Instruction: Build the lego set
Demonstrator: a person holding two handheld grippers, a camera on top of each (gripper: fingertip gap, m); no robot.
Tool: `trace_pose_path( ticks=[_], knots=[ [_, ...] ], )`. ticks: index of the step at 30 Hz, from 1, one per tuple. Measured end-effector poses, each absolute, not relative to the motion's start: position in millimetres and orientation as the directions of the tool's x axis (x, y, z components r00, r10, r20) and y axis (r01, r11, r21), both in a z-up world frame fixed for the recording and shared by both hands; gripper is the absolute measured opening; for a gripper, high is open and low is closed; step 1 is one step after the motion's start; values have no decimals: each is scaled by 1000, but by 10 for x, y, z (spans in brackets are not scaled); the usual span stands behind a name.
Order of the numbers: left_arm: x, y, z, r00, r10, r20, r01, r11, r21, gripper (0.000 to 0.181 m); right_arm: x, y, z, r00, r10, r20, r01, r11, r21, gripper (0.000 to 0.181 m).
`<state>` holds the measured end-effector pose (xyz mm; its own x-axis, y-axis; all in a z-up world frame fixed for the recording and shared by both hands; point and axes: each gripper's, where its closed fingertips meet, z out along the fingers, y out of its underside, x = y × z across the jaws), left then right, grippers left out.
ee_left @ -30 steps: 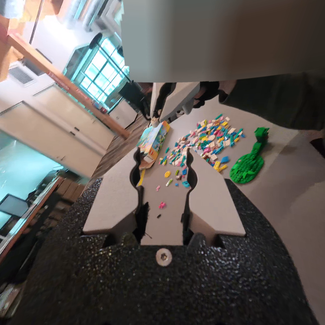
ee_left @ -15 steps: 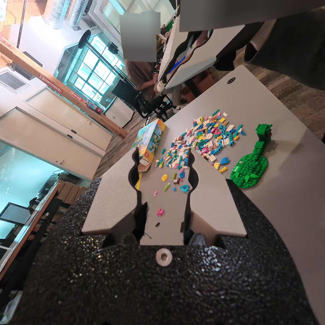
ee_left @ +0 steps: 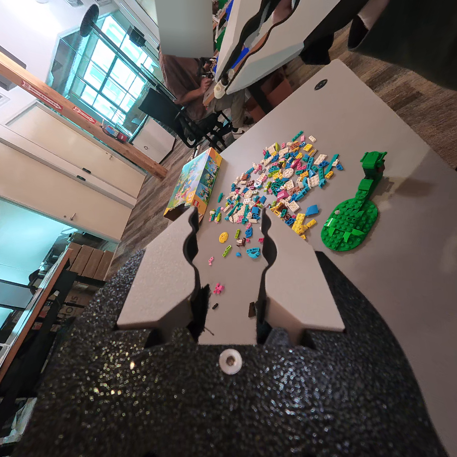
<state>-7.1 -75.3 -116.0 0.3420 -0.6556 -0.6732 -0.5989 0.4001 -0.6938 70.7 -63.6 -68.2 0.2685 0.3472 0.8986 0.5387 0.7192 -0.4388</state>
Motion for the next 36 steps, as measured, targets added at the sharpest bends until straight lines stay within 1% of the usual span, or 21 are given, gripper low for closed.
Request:
trace_pose_path(
  ticks=[17, 36],
  knots=[
    [-71, -743, -1194, 328, -659, -677, -610, 400, -684, 46, 594, -629, -721, 238, 335, 912, 526, 745, -411, 6],
    [-82, -733, -1214, 325, -665, -672, -616, 390, -684, 46, 576, -591, -770, 232, 368, 900, 521, 735, -434, 6]
  ],
)
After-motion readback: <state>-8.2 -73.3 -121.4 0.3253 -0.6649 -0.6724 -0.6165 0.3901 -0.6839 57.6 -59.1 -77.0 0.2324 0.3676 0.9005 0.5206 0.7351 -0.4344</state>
